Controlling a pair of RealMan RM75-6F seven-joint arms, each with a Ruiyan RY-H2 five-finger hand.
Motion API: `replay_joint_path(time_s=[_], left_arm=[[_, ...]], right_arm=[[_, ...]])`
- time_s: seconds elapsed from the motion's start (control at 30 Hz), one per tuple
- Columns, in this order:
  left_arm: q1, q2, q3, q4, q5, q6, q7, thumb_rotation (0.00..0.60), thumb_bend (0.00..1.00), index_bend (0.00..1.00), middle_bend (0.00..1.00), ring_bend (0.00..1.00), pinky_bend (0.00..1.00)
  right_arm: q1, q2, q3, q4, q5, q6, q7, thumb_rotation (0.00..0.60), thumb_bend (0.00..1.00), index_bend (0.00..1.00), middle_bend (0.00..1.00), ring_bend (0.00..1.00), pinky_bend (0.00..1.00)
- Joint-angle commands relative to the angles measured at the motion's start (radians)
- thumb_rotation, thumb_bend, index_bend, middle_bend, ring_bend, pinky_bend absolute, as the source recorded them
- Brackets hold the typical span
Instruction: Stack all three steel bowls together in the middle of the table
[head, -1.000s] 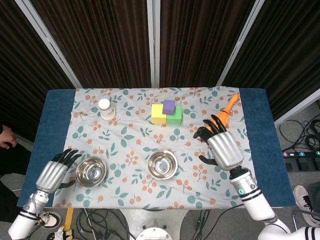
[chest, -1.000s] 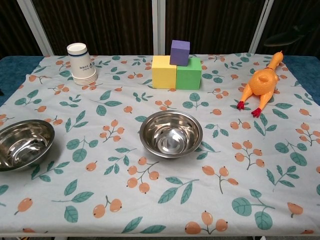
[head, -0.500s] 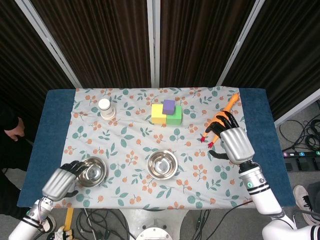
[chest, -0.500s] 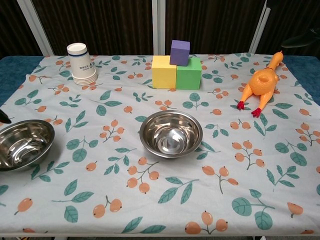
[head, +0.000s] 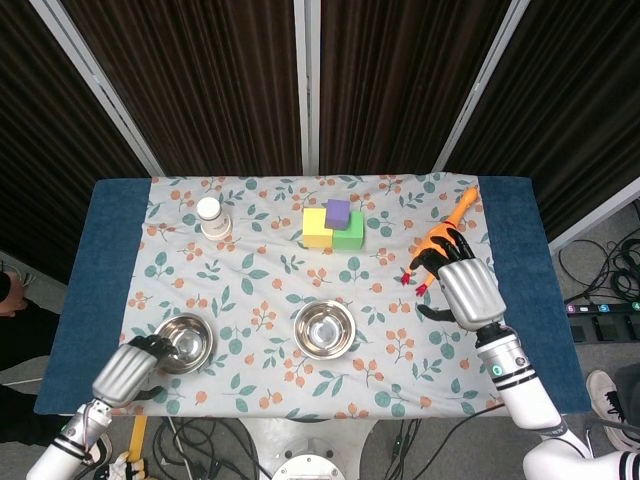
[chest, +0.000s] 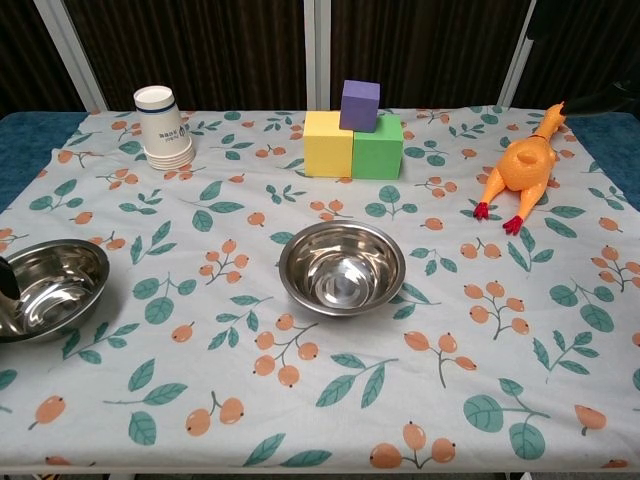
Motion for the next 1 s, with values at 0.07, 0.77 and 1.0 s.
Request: replay_joint_path(time_s=[0.07, 0.77, 1.0], left_arm=[[-0.022, -0.008, 0.006, 0.024, 0.012, -0.027, 0.025, 0.6, 0.15, 0.4, 0.41, 0.31, 0.39], [-0.064, -0.096, -0.004, 0.152, 0.062, -0.009, 0.123, 0.6, 0.23, 0.55, 0.54, 0.43, 0.49], [-0.078, -0.132, 0.019, 0.203, 0.117, 0.012, 0.156, 0.6, 0.24, 0.58, 0.57, 0.46, 0.51]], right_arm=[[-0.004, 0.003, 0.003, -0.001, 0.005, -0.005, -0.003, 0.6, 0.03, 0.37, 0.32, 0.13, 0.03], [-0.023, 0.005, 0.009, 0.047, 0.025, -0.051, 0.043, 0.6, 0.03, 0.34, 0.32, 0.13, 0.03], [-0.029, 0.008, 0.012, 0.061, 0.035, -0.062, 0.056, 0.6, 0.03, 0.33, 0.32, 0.13, 0.03]])
